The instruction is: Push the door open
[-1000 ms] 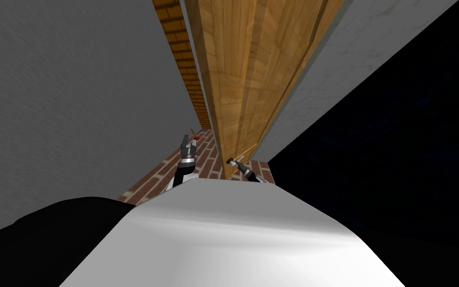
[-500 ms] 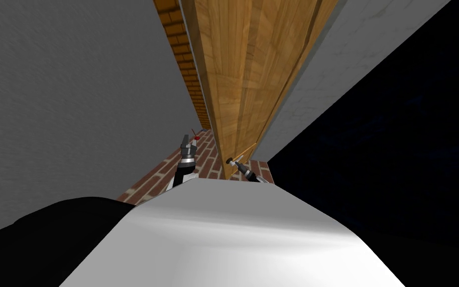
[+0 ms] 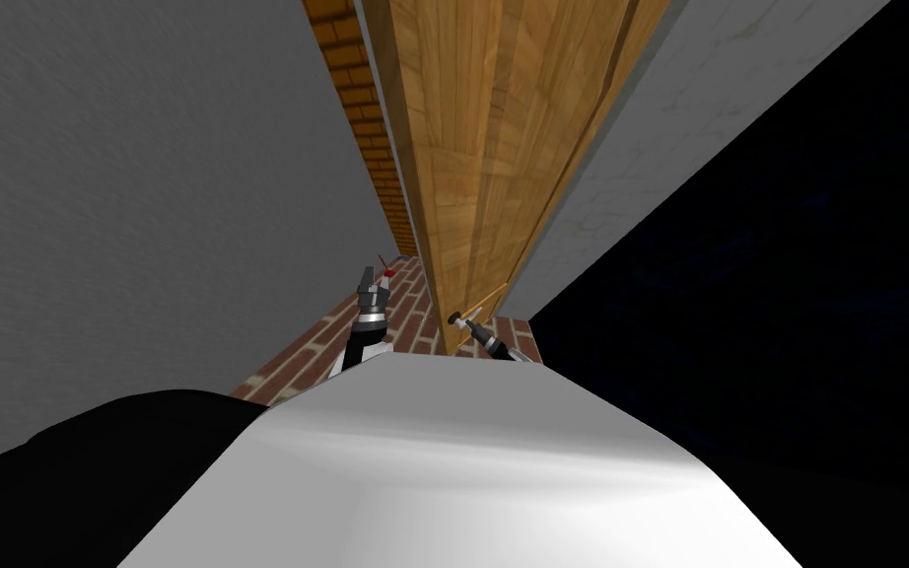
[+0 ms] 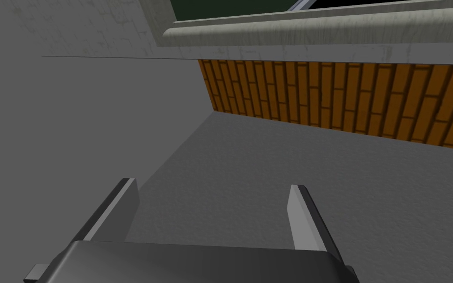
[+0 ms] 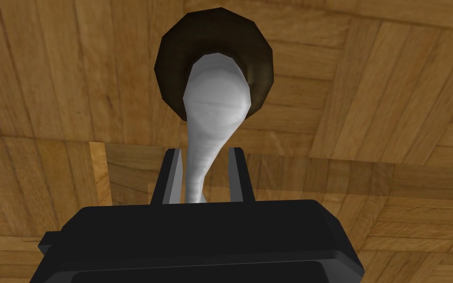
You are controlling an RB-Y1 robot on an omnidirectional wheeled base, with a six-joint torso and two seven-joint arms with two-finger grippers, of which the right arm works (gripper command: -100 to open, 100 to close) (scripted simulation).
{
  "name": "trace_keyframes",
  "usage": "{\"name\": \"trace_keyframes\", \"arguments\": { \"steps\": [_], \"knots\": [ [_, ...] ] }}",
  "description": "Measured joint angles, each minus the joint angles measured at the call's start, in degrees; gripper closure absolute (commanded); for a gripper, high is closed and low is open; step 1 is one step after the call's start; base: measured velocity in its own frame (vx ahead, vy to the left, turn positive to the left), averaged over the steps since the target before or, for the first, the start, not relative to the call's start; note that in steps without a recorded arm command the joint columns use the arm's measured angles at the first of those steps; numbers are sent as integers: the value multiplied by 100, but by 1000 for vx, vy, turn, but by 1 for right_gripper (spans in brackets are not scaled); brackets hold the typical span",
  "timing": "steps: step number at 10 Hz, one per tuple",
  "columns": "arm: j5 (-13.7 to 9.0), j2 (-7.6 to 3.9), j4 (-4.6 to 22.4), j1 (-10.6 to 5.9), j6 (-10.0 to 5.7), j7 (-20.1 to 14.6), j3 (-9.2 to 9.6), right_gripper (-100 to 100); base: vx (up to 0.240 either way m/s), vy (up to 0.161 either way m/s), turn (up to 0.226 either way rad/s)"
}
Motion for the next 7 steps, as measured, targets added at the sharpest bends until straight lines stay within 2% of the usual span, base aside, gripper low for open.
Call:
{"name": "trace_keyframes", "arguments": {
  "steps": [2,4,5,6,7],
  "knots": [
    [1,17,27,-22,0,-1,1,100,-18,-34,37],
    [3,-113,-29,-17,-77,-55,58,100,-74,-104,68],
    [14,-208,-185,50,-31,-84,106,100,-55,-92,17],
    [33,-227,-173,64,-68,-100,172,-100,-129,-110,-185],
    [0,-204,-145,81,-83,-97,119,-100,-191,-132,-169]
  ]
}}
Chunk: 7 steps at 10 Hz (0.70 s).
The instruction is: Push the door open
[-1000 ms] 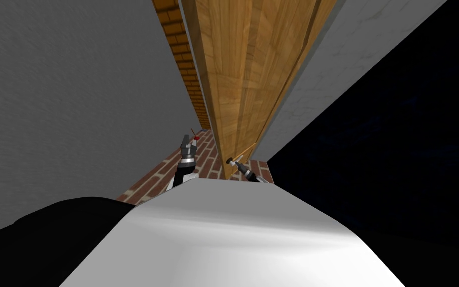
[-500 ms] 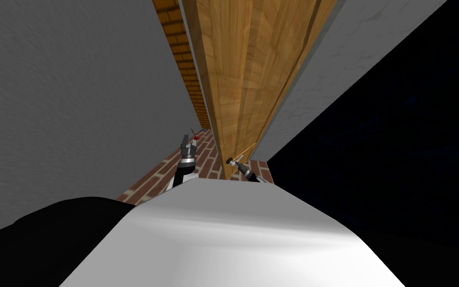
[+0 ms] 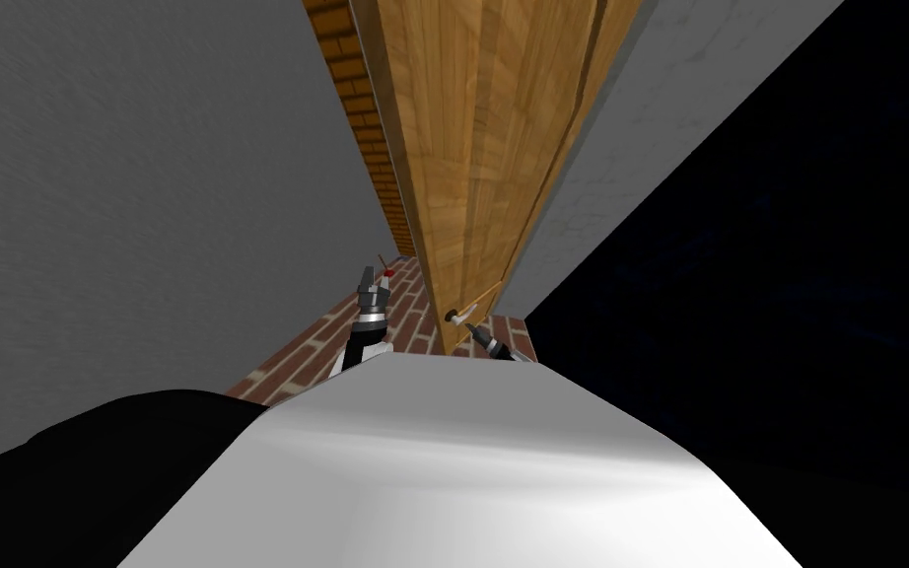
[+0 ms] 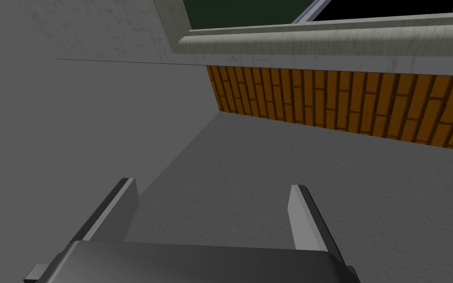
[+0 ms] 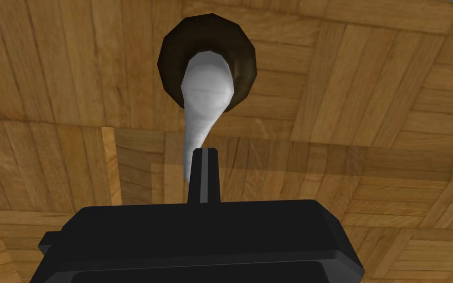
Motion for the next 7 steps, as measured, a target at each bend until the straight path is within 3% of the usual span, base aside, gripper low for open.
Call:
{"name": "trace_keyframes", "arguments": {
  "steps": [2,3,5,7],
  "knots": [
    [-69,30,34,69,13,29,-127,-100,-149,-96,-45],
    [-72,31,40,74,11,33,-132,-100,94,86,110],
    [-69,176,143,18,53,85,-187,-100,174,171,61],
    [-68,311,241,-39,91,136,-241,-100,131,99,47]
  ]
}}
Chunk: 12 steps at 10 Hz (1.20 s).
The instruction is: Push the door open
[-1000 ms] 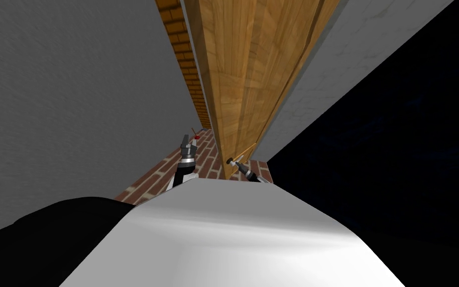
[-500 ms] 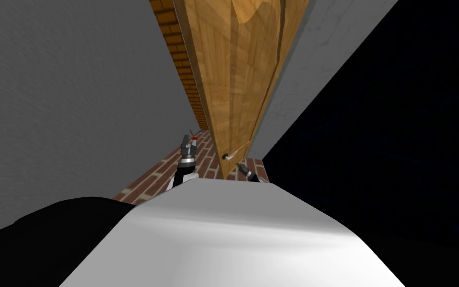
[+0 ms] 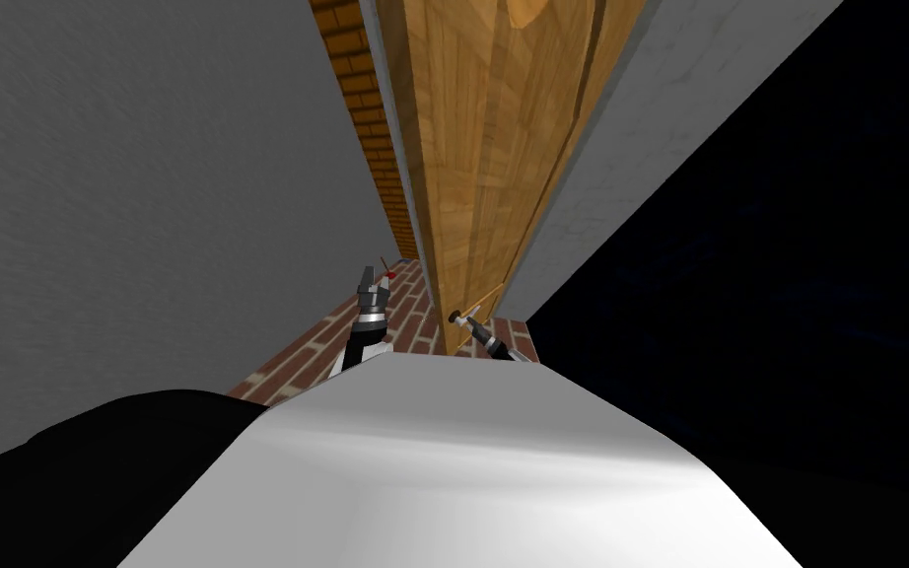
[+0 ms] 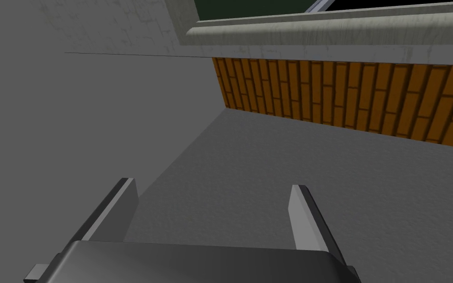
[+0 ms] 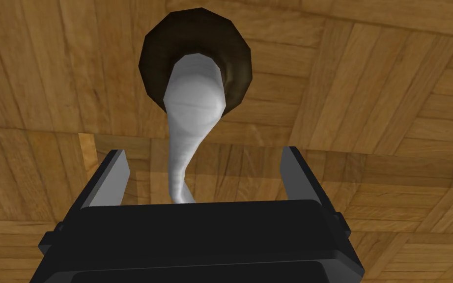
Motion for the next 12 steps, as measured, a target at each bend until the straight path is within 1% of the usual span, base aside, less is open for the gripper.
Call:
{"name": "trace_keyframes", "arguments": {
  "steps": [1,6,7,8,10,11,12],
  "knots": [
    [0,9,8,-9,1,3,-3,100,2,-4,-24],
    [0,-1,0,1,0,0,0,100,-18,-16,0],
    [0,-1,0,1,0,0,0,-100,-119,13,-142],
    [-36,11,-24,19,53,8,-86,-100,-204,42,-145],
    [-105,126,93,-17,150,44,-256,-100,-126,35,-61],
    [-109,131,101,-16,157,48,-266,-100,88,124,112],
    [-107,197,158,-46,177,70,-296,-100,193,173,64]
  ]
}}
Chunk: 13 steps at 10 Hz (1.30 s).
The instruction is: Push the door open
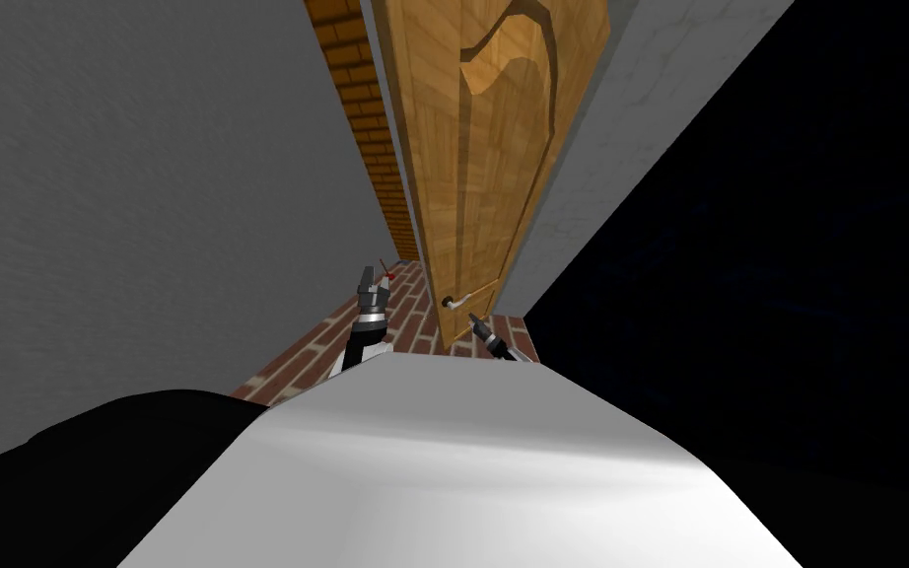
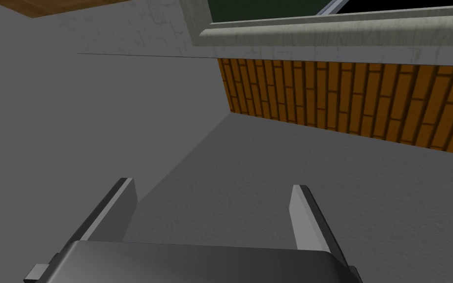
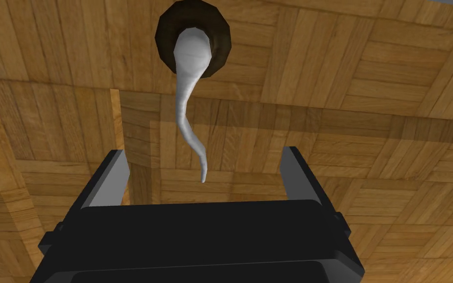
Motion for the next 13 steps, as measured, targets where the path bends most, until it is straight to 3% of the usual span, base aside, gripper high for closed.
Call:
{"name": "trace_keyframes", "arguments": {
  "steps": [4,5,11,13],
  "knots": [
    [-3,242,174,-164,146,76,-120,-100,190,133,58],
    [-3,251,181,-174,153,79,-124,100,-3,-9,-12],
    [-5,233,199,-151,173,72,-120,100,-17,-31,4],
    [33,92,89,-110,89,1,35,100,-44,-160,53]
  ]
}}
